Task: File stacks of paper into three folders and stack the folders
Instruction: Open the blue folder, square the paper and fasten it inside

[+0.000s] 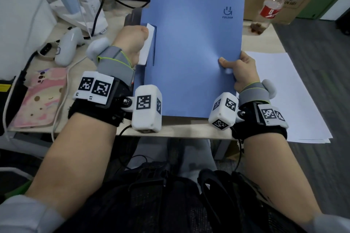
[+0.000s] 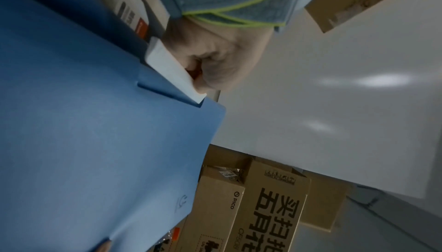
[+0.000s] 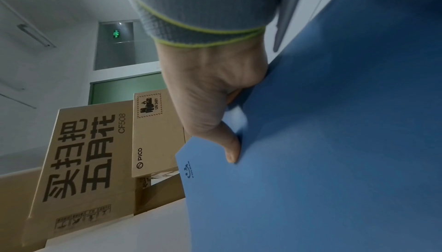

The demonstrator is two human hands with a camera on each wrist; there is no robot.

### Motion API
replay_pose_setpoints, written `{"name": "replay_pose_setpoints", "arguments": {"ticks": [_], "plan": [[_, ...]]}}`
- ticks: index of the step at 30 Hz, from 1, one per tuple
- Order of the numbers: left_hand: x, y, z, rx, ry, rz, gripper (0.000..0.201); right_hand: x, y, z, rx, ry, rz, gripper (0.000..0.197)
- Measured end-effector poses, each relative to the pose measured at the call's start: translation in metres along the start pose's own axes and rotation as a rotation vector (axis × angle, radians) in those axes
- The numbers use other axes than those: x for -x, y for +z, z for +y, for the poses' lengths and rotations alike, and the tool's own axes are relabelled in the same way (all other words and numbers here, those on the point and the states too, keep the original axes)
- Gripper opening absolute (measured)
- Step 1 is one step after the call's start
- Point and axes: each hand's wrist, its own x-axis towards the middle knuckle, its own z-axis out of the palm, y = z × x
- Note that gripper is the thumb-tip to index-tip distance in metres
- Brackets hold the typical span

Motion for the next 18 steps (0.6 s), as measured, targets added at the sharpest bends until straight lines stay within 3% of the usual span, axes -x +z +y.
{"name": "replay_pose_setpoints", "arguments": {"ticks": [2, 10, 15, 18], "plan": [[-0.007, 0.000, -0.007, 0.043, 0.002, -0.038, 0.013, 0.000, 0.001, 0.003, -0.003, 0.002, 0.003, 0.026], [0.004, -0.001, -0.013, 0.163, 0.093, 0.014, 0.031, 0.000, 0.008, 0.002, 0.018, 0.007, 0.002, 0.025], [0.002, -0.011, -0.017, 0.004, 0.086, 0.032, 0.014, -0.006, 0.019, -0.004, 0.081, 0.006, 0.006, 0.030], [0.012, -0.016, -0.014, -0.069, 0.108, 0.096, 0.030, -0.011, 0.028, -0.010, 0.133, 0.012, 0.023, 0.029]]}}
